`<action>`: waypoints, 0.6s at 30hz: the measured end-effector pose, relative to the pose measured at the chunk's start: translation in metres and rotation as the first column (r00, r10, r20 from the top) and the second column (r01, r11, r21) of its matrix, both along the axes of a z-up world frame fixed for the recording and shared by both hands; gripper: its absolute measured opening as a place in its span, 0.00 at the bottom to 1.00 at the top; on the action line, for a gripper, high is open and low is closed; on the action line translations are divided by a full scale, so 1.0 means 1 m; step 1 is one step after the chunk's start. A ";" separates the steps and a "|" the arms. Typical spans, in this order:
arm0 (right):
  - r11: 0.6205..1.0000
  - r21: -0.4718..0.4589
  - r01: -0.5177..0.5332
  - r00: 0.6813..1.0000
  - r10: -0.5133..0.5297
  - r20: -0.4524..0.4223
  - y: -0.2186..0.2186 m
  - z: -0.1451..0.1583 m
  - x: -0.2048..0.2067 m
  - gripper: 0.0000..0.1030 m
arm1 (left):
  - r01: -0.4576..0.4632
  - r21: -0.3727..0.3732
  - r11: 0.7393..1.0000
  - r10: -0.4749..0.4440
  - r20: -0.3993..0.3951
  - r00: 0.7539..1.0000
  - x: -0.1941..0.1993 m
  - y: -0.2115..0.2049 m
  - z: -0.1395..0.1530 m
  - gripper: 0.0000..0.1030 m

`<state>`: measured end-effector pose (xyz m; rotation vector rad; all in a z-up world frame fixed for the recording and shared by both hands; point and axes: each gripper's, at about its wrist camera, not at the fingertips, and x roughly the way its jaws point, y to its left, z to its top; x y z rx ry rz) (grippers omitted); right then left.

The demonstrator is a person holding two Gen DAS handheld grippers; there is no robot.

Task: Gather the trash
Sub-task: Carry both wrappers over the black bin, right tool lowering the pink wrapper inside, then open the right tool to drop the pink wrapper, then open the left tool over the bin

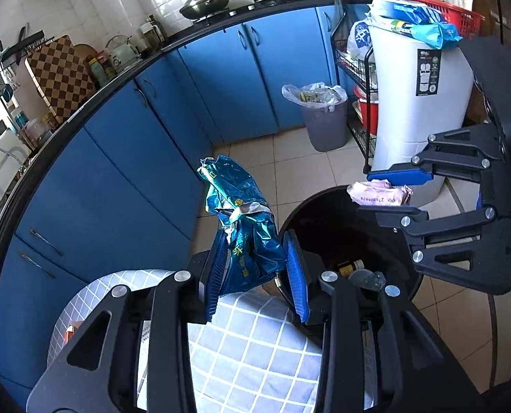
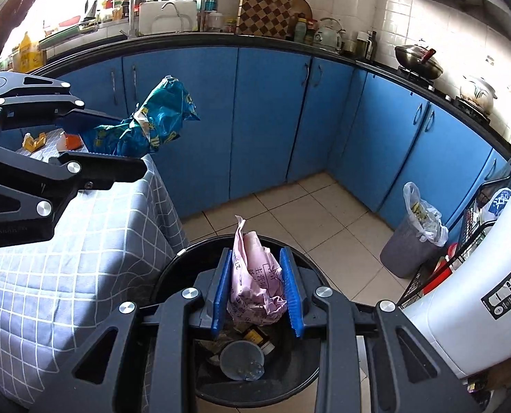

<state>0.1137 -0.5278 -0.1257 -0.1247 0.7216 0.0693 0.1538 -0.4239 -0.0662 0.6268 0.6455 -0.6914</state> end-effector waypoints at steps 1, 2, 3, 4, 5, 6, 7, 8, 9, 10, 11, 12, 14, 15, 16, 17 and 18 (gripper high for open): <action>1.000 0.005 0.004 1.000 -0.004 0.000 -0.002 0.000 0.001 0.32 | 0.002 -0.005 1.000 -0.002 -0.001 1.000 0.001 -0.001 0.001 0.35; 1.000 0.014 0.008 1.000 -0.008 0.003 -0.003 0.001 0.001 0.38 | 0.002 -0.007 1.000 -0.002 -0.001 1.000 0.001 -0.001 0.002 0.35; 1.000 0.019 0.011 1.000 -0.011 0.008 -0.003 0.002 0.001 0.40 | 0.002 -0.009 1.000 -0.002 0.002 1.000 0.001 -0.002 0.003 0.35; 1.000 0.021 0.014 1.000 -0.014 0.012 -0.004 0.002 0.001 0.41 | 0.002 -0.010 1.000 -0.002 0.004 1.000 0.001 -0.004 0.003 0.35; 1.000 0.021 0.015 1.000 -0.016 0.015 -0.005 0.002 0.002 0.41 | 0.003 -0.010 1.000 -0.003 0.005 1.000 0.002 -0.004 0.003 0.35; 1.000 0.023 0.015 1.000 -0.016 0.015 -0.005 0.003 0.002 0.42 | 0.004 -0.010 1.000 -0.004 0.006 1.000 0.002 -0.006 0.004 0.35; 1.000 0.025 0.015 1.000 -0.015 0.014 -0.005 0.003 0.003 0.46 | 0.003 -0.009 1.000 -0.003 0.006 1.000 0.002 -0.007 0.004 0.35; 0.999 0.027 0.018 1.000 -0.018 0.012 -0.007 0.003 0.004 0.59 | 0.004 -0.011 1.000 -0.004 0.006 1.000 0.002 -0.008 0.004 0.35; 0.999 0.027 0.030 0.999 -0.030 0.016 -0.008 0.003 0.004 0.65 | 0.005 -0.012 1.000 -0.005 0.006 1.000 0.002 -0.009 0.005 0.35; 0.999 0.030 0.037 0.999 -0.038 0.027 -0.009 0.004 0.003 0.72 | 0.008 -0.012 1.000 -0.008 0.008 1.000 0.002 -0.010 0.005 0.35; 0.999 0.039 0.036 0.999 -0.037 0.031 -0.010 0.005 0.002 0.75 | 0.008 -0.012 1.000 -0.008 0.011 1.000 0.002 -0.010 0.006 0.35; 0.998 0.053 0.036 0.999 -0.038 0.034 -0.012 0.006 0.001 0.76 | 0.009 -0.012 1.000 -0.008 0.013 1.000 0.002 -0.009 0.006 0.35; 0.997 0.059 0.046 0.998 -0.048 0.034 -0.014 0.006 0.001 0.80 | 0.010 -0.012 1.000 -0.010 0.010 1.000 0.003 -0.009 0.006 0.35; 0.997 0.057 0.049 0.998 -0.051 0.033 -0.015 0.006 0.001 0.80 | 0.009 -0.011 1.000 -0.009 0.010 1.000 0.003 -0.010 0.006 0.35; 0.997 0.054 0.051 0.998 -0.053 0.032 -0.015 0.006 0.001 0.80 | 0.010 -0.010 1.000 -0.010 0.009 1.000 0.002 -0.010 0.006 0.35; 0.997 0.052 0.051 0.998 -0.053 0.031 -0.015 0.005 0.001 0.80 | 0.011 -0.012 1.000 -0.011 0.008 1.000 0.003 -0.010 0.006 0.35; 0.997 0.049 0.053 0.998 -0.054 0.029 -0.015 0.005 0.000 0.80 | 0.013 -0.014 1.000 -0.013 0.004 1.000 0.003 -0.010 0.006 0.35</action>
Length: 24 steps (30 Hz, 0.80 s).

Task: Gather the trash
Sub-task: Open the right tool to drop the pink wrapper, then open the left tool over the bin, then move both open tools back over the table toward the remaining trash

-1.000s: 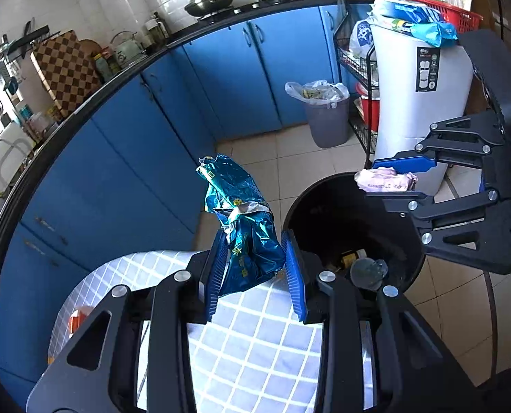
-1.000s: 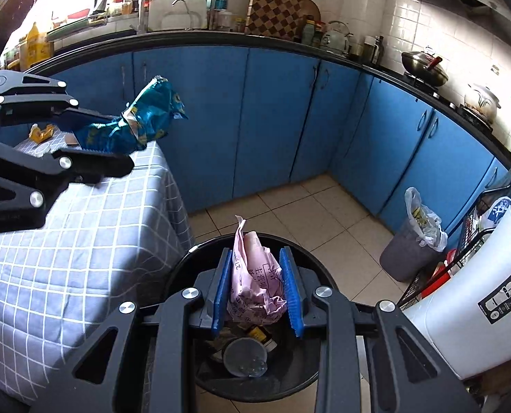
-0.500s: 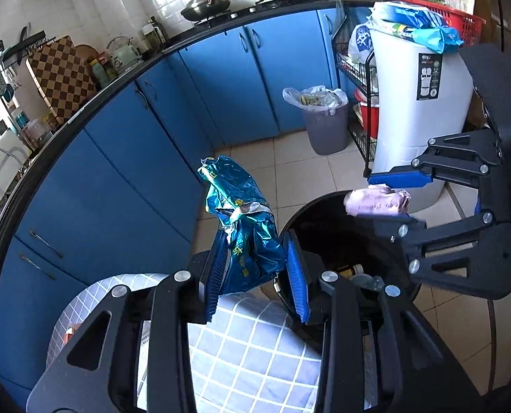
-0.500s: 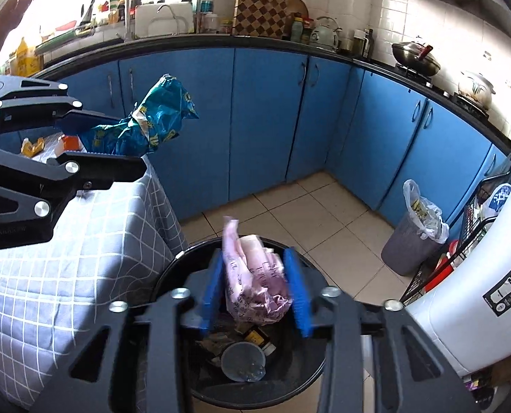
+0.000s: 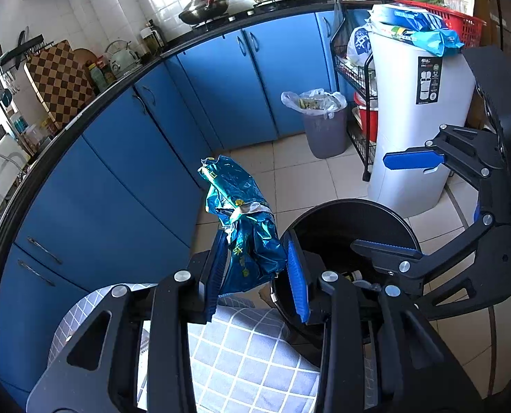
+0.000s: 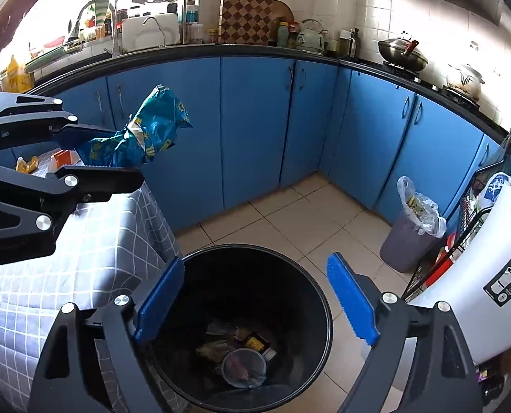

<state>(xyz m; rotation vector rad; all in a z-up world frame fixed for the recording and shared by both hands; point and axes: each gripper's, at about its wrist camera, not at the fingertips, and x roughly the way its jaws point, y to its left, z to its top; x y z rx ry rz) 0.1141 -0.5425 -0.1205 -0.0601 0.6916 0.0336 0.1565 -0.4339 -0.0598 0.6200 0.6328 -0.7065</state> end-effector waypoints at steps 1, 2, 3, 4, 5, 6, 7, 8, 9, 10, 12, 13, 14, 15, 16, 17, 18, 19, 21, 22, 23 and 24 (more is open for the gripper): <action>1.000 -0.002 0.001 1.000 -0.001 -0.001 0.000 0.000 -0.001 0.80 | 0.003 -0.002 1.000 -0.003 -0.006 1.000 0.000 0.000 0.000 0.35; 1.000 -0.004 0.001 1.000 -0.001 0.000 0.000 0.000 -0.001 0.80 | 0.004 -0.001 1.000 -0.004 -0.008 1.000 0.000 -0.001 0.000 0.37; 1.000 -0.004 0.002 1.000 -0.002 -0.001 -0.001 0.000 -0.001 0.80 | 0.001 0.001 1.000 -0.001 -0.005 1.000 0.000 -0.002 0.000 0.54; 1.000 -0.004 0.004 1.000 -0.004 -0.001 -0.002 0.000 -0.001 0.80 | -0.007 -0.005 1.000 0.007 0.007 1.000 -0.001 -0.002 0.001 0.68; 1.000 -0.004 0.004 1.000 -0.004 0.000 -0.002 0.000 -0.001 0.80 | -0.011 -0.023 1.000 0.012 0.027 1.000 -0.001 0.001 0.004 0.87; 1.000 -0.005 0.005 1.000 -0.005 0.001 -0.003 0.000 -0.002 0.80 | -0.006 -0.041 0.999 0.008 0.042 0.999 -0.003 0.002 0.007 0.89; 1.000 -0.005 0.007 1.000 -0.007 0.002 -0.003 0.000 -0.002 0.80 | 0.003 -0.047 0.999 -0.001 0.043 0.999 -0.005 0.001 0.009 0.89; 1.000 -0.004 0.007 1.000 -0.007 0.001 -0.003 0.000 -0.002 0.80 | 0.004 -0.047 0.999 -0.002 0.044 0.999 -0.005 0.000 0.010 0.89; 1.000 -0.004 0.008 1.000 -0.008 0.000 -0.003 0.000 -0.002 0.80 | 0.000 -0.043 0.999 0.002 0.051 0.999 -0.005 -0.001 0.011 0.89; 1.000 -0.004 0.007 1.000 -0.007 -0.001 -0.003 -0.001 -0.003 0.80 | -0.002 -0.040 0.999 0.004 0.054 0.999 -0.006 -0.002 0.011 0.89; 1.000 -0.002 0.008 1.000 -0.008 -0.004 -0.002 -0.001 -0.003 0.80 | -0.006 -0.033 0.999 0.008 0.056 0.998 -0.006 -0.001 0.010 0.89; 1.000 -0.001 0.007 1.000 -0.007 -0.004 -0.002 -0.001 -0.004 0.80 | -0.011 -0.031 0.999 0.012 0.055 0.998 -0.006 0.001 0.009 0.89; 1.000 0.000 0.006 1.000 -0.006 -0.004 0.000 -0.001 -0.004 0.80 | -0.015 -0.029 0.999 0.016 0.054 0.998 -0.006 0.003 0.008 0.89; 1.000 0.000 0.003 1.000 -0.003 -0.005 0.002 -0.001 -0.004 0.80 | -0.021 -0.027 0.999 0.022 0.052 0.998 -0.005 0.006 0.007 0.89; 1.000 -0.001 0.000 1.000 0.000 -0.005 0.004 -0.001 -0.004 0.80 | -0.028 -0.025 0.999 0.029 0.049 0.998 -0.005 0.011 0.006 0.89; 1.000 -0.004 -0.004 1.000 0.004 -0.007 0.007 0.000 -0.004 0.80 | -0.035 -0.024 0.999 0.036 0.047 0.998 -0.005 0.015 0.006 0.89; 1.000 -0.007 -0.006 1.000 0.006 -0.008 0.011 0.000 -0.004 0.80 | -0.043 -0.023 0.999 0.044 0.044 0.998 -0.004 0.020 0.005 0.90; 1.000 -0.009 -0.011 1.000 0.011 -0.008 0.015 0.001 -0.003 0.80 | -0.056 -0.022 0.998 0.057 0.041 0.998 -0.004 0.028 0.004 0.90; 1.000 -0.009 -0.023 1.000 0.023 -0.009 0.023 0.003 -0.002 0.80 | -0.081 -0.017 0.997 0.081 0.041 0.996 -0.003 0.043 0.002 0.90; 0.999 -0.007 -0.032 0.999 0.032 -0.008 0.028 0.004 -0.001 0.80 | -0.095 -0.016 0.995 0.096 0.042 0.995 -0.003 0.051 0.002 0.90; 0.999 -0.006 -0.044 0.999 0.044 -0.009 0.034 0.005 0.000 0.80 | -0.107 -0.015 0.994 0.107 0.043 0.993 -0.001 0.059 0.002 0.90; 0.999 -0.008 -0.053 0.999 0.053 -0.009 0.040 0.006 0.001 0.80 | -0.120 -0.014 0.993 0.121 0.046 0.992 -0.001 0.067 0.002 0.91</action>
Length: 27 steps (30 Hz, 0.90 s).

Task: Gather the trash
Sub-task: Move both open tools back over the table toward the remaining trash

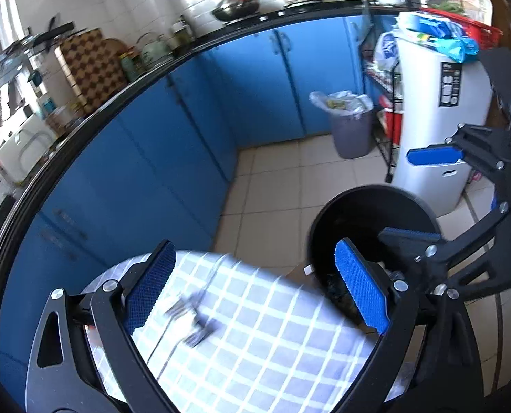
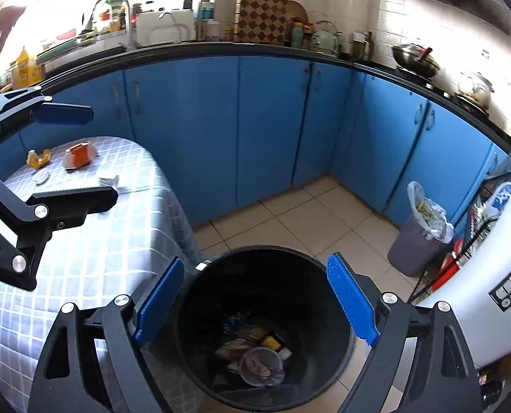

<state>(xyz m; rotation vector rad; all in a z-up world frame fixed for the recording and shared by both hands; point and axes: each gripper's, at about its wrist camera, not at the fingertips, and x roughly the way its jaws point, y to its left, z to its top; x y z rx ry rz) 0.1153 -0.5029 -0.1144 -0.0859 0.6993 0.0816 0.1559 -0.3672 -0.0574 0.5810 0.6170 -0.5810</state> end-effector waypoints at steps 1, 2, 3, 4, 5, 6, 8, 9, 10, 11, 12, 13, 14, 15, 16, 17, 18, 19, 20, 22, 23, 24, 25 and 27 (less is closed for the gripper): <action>1.000 -0.005 -0.012 1.000 0.012 -0.001 0.007 0.001 0.002 0.80 | -0.014 -0.001 1.000 0.014 0.002 1.000 0.001 0.009 0.001 0.91; 1.000 -0.011 -0.023 1.000 0.023 -0.002 0.014 0.002 0.004 0.80 | -0.032 -0.003 0.999 0.032 0.004 0.999 0.002 0.020 0.001 0.92; 0.999 -0.019 -0.043 0.999 0.043 -0.002 0.025 0.004 0.006 0.80 | -0.053 -0.006 0.999 0.053 0.008 0.999 0.004 0.032 0.002 0.93; 0.998 -0.023 -0.058 0.998 0.058 -0.002 0.033 0.005 0.008 0.80 | -0.073 -0.009 0.997 0.073 0.010 0.997 0.006 0.044 0.003 0.93; 0.997 -0.028 -0.076 0.997 0.076 -0.002 0.043 0.006 0.011 0.80 | -0.088 -0.011 0.996 0.088 0.010 0.996 0.007 0.052 0.004 0.93; 0.996 -0.032 -0.089 0.996 0.089 -0.002 0.052 0.007 0.012 0.80 | -0.111 -0.015 0.994 0.111 0.009 0.994 0.010 0.065 0.004 0.93; 0.992 -0.040 -0.116 0.993 0.116 -0.004 0.068 0.009 0.017 0.80 | -0.149 -0.024 0.989 0.149 0.003 0.989 0.015 0.086 0.006 0.93; 0.990 -0.045 -0.132 0.991 0.132 -0.007 0.079 0.010 0.020 0.80 | -0.170 -0.029 0.985 0.171 0.001 0.985 0.017 0.098 0.006 0.93; 0.988 -0.049 -0.145 0.989 0.145 -0.008 0.086 0.011 0.023 0.80 | -0.191 -0.032 0.981 0.191 0.002 0.982 0.019 0.110 0.006 0.93; 0.986 -0.053 -0.158 0.987 0.158 -0.009 0.094 0.011 0.026 0.80 | -0.206 -0.035 0.978 0.207 0.004 0.978 0.020 0.120 0.007 0.93; 0.983 -0.055 -0.176 0.984 0.175 -0.014 0.105 0.012 0.030 0.80 | -0.220 -0.036 0.975 0.220 0.004 0.975 0.021 0.128 0.007 0.93; 0.981 -0.057 -0.187 0.982 0.186 -0.017 0.112 0.012 0.033 0.80 | -0.233 -0.039 0.972 0.233 0.003 0.972 0.022 0.138 0.008 0.93; 0.979 -0.060 -0.197 0.980 0.196 -0.021 0.119 0.012 0.036 0.80 | -0.247 -0.040 0.968 0.247 0.003 0.969 0.023 0.150 0.008 0.93; 0.976 -0.065 -0.210 0.978 0.209 -0.026 0.130 0.012 0.040 0.80 | -0.258 -0.039 0.965 0.259 0.006 0.966 0.024 0.159 0.008 0.93; 0.974 -0.067 -0.218 0.976 0.217 -0.030 0.138 0.012 0.044 0.80 | -0.274 -0.037 0.961 0.274 0.009 0.962 0.025 0.171 0.007 0.93; 0.971 -0.069 -0.227 0.974 0.226 -0.033 0.145 0.013 0.047 0.80 | -0.283 -0.037 0.958 0.283 0.010 0.959 0.025 0.179 0.006 0.93; 0.969 -0.071 -0.236 0.972 0.234 -0.036 0.153 0.013 0.050 0.80 | -0.295 -0.036 0.955 0.296 0.010 0.955 0.026 0.188 0.005 0.93; 0.967 -0.073 -0.243 0.970 0.241 -0.039 0.160 0.013 0.053 0.80 | -0.312 -0.037 0.949 0.313 0.011 0.950 0.028 0.201 0.004 0.93; 0.965 -0.075 -0.251 0.968 0.249 -0.043 0.167 0.013 0.055 0.80 | -0.324 -0.039 0.945 0.325 0.009 0.946 0.030 0.210 0.003 0.94; 0.959 -0.085 -0.272 0.962 0.268 -0.056 0.184 0.012 0.062 0.80 | -0.355 -0.043 0.934 0.355 -0.001 0.935 0.034 0.229 -0.001 0.94; 0.955 -0.092 -0.281 0.959 0.276 -0.060 0.191 0.011 0.065 0.80 | -0.366 -0.045 0.930 0.366 -0.004 0.931 0.036 0.236 -0.003 0.94; 0.950 -0.105 -0.295 0.955 0.289 -0.069 0.202 0.009 0.068 0.80 | -0.379 -0.046 0.924 0.379 -0.008 0.925 0.039 0.245 -0.005 0.94; 0.947 -0.112 -0.303 0.952 0.296 -0.074 0.207 0.008 0.070 0.80 | -0.391 -0.047 0.919 0.390 -0.013 0.921 0.041 0.252 -0.008 0.94; 0.939 -0.132 -0.319 0.947 0.310 -0.085 0.222 0.006 0.076 0.80 | -0.414 -0.050 0.909 0.413 -0.024 0.910 0.048 0.268 -0.013 0.94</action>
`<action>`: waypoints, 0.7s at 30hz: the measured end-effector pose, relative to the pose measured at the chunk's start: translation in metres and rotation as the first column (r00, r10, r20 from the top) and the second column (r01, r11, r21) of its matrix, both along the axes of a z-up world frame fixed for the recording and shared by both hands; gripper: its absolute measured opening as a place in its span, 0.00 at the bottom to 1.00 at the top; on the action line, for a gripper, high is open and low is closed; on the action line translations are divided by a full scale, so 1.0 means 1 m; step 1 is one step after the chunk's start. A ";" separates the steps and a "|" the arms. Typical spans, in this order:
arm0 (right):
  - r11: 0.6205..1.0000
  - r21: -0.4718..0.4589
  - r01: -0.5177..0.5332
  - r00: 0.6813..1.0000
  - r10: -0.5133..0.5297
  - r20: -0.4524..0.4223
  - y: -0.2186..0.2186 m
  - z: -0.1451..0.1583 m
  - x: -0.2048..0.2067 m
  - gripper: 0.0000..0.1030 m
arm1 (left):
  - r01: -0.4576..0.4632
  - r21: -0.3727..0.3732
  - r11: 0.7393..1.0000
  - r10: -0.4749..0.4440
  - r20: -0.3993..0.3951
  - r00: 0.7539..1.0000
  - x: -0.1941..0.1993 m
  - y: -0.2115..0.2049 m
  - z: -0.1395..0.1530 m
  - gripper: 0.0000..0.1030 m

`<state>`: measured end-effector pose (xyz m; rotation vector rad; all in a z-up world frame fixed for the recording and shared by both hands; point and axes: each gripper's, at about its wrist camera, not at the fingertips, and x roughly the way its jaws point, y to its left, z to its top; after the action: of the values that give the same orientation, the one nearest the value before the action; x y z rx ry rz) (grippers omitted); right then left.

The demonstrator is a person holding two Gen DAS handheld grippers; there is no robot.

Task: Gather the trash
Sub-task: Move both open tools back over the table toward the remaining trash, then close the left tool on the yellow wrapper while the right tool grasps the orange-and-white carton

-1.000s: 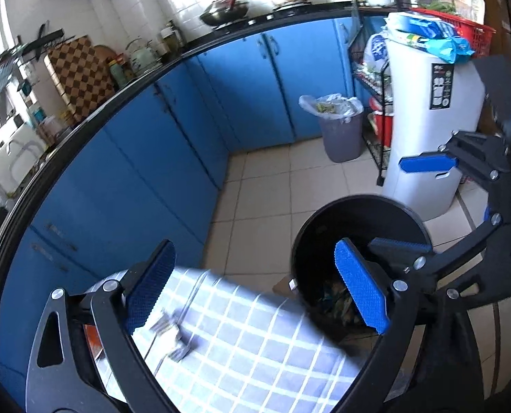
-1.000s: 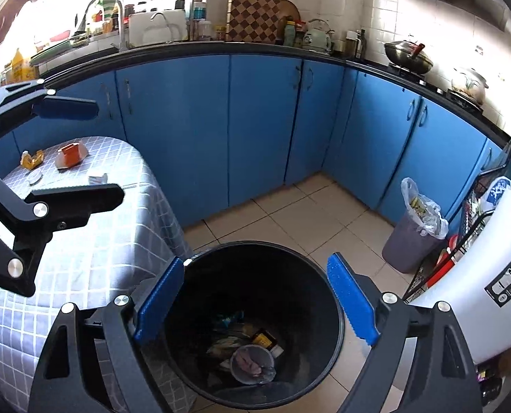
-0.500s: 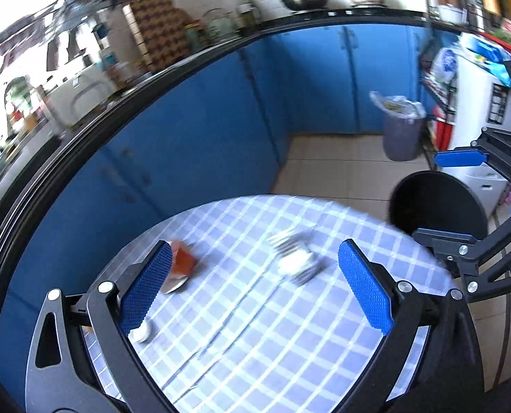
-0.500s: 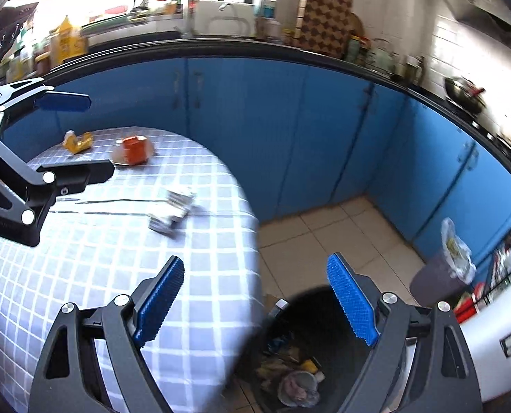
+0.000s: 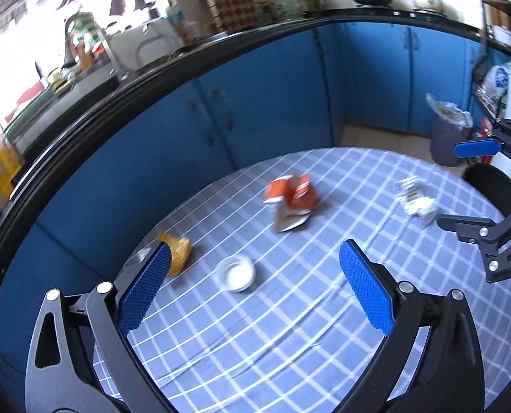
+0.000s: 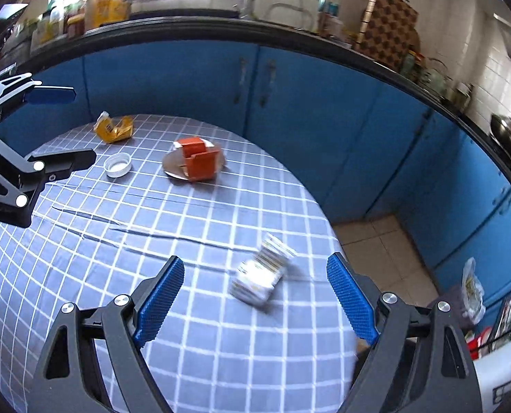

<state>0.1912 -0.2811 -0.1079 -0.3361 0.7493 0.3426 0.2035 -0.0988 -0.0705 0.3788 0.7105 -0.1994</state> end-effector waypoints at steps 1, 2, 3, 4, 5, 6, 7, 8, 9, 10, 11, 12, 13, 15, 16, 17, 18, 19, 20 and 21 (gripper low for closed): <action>1.000 -0.008 -0.008 1.000 0.008 -0.001 0.007 -0.001 0.003 0.80 | -0.008 -0.003 1.000 0.008 -0.004 1.000 0.003 0.007 -0.002 0.94; 1.000 -0.012 -0.012 1.000 0.012 -0.002 0.011 0.000 0.005 0.80 | -0.019 -0.004 1.000 0.019 -0.007 1.000 0.006 0.013 -0.005 0.94; 1.000 -0.016 -0.018 1.000 0.017 -0.003 0.017 -0.001 0.008 0.80 | -0.029 -0.003 1.000 0.029 -0.009 1.000 0.009 0.019 -0.008 0.94; 1.000 -0.020 -0.022 1.000 0.022 -0.006 0.022 -0.001 0.011 0.80 | -0.037 -0.001 0.999 0.037 -0.011 0.999 0.011 0.025 -0.011 0.94; 0.999 -0.023 -0.025 1.000 0.025 -0.008 0.025 -0.001 0.013 0.80 | -0.041 0.000 0.999 0.041 -0.014 0.999 0.014 0.028 -0.013 0.94; 0.999 -0.028 -0.030 1.000 0.030 -0.009 0.029 -0.002 0.016 0.80 | -0.046 0.000 0.999 0.046 -0.018 0.999 0.017 0.032 -0.016 0.95; 0.999 -0.034 -0.033 0.999 0.033 -0.009 0.032 -0.002 0.018 0.80 | -0.051 0.000 0.999 0.051 -0.021 0.998 0.020 0.036 -0.018 0.94; 0.999 -0.040 -0.035 0.999 0.034 -0.009 0.036 -0.003 0.021 0.80 | -0.058 0.000 0.998 0.058 -0.024 0.998 0.023 0.040 -0.021 0.95; 0.998 -0.046 -0.037 0.999 0.036 -0.010 0.038 -0.003 0.025 0.80 | -0.063 0.000 0.998 0.063 -0.026 0.998 0.025 0.043 -0.023 0.95; 0.998 -0.049 -0.038 0.999 0.037 -0.012 0.040 -0.004 0.028 0.80 | -0.068 -0.002 0.998 0.068 -0.029 0.997 0.028 0.047 -0.024 0.95; 0.998 -0.050 -0.038 0.999 0.037 -0.014 0.042 -0.004 0.031 0.80 | -0.076 -0.004 0.997 0.075 -0.033 0.997 0.031 0.052 -0.027 0.95; 0.998 -0.052 -0.037 0.999 0.036 -0.017 0.043 -0.005 0.034 0.80 | -0.082 -0.007 0.997 0.081 -0.036 0.996 0.034 0.057 -0.028 0.95; 0.998 -0.054 -0.036 0.999 0.035 -0.019 0.045 -0.006 0.038 0.80 | -0.088 -0.012 0.996 0.087 -0.040 0.995 0.037 0.062 -0.030 0.95; 0.998 -0.058 -0.037 0.999 0.036 -0.024 0.047 -0.007 0.044 0.80 | -0.097 -0.022 0.995 0.096 -0.049 0.994 0.043 0.069 -0.033 0.95; 0.997 -0.060 -0.039 0.999 0.037 -0.026 0.049 -0.008 0.047 0.80 | -0.098 -0.029 0.995 0.097 -0.055 0.994 0.045 0.071 -0.035 0.95; 0.997 -0.060 -0.040 0.999 0.039 -0.027 0.051 -0.008 0.050 0.80 | -0.101 -0.039 0.994 0.099 -0.061 0.993 0.049 0.075 -0.037 0.95; 0.997 -0.063 -0.044 0.999 0.042 -0.028 0.053 -0.009 0.054 0.80 | -0.105 -0.050 0.993 0.102 -0.070 0.992 0.053 0.078 -0.039 0.95; 0.997 -0.063 -0.049 0.998 0.047 -0.029 0.056 -0.009 0.057 0.80 | -0.107 -0.056 0.993 0.102 -0.076 0.992 0.055 0.079 -0.040 0.95; 0.997 -0.061 -0.052 0.998 0.050 -0.032 0.057 -0.009 0.060 0.80 | -0.108 -0.065 0.992 0.102 -0.090 0.991 0.060 0.081 -0.043 0.95; 0.997 -0.052 -0.059 0.998 0.057 -0.039 0.060 -0.010 0.066 0.80 | -0.111 -0.069 0.991 0.104 -0.103 0.989 0.064 0.081 -0.046 0.95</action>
<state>0.2568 -0.2209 -0.1175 -0.4029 0.7875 0.3850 0.2674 -0.0173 -0.1161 0.2593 0.8170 -0.1429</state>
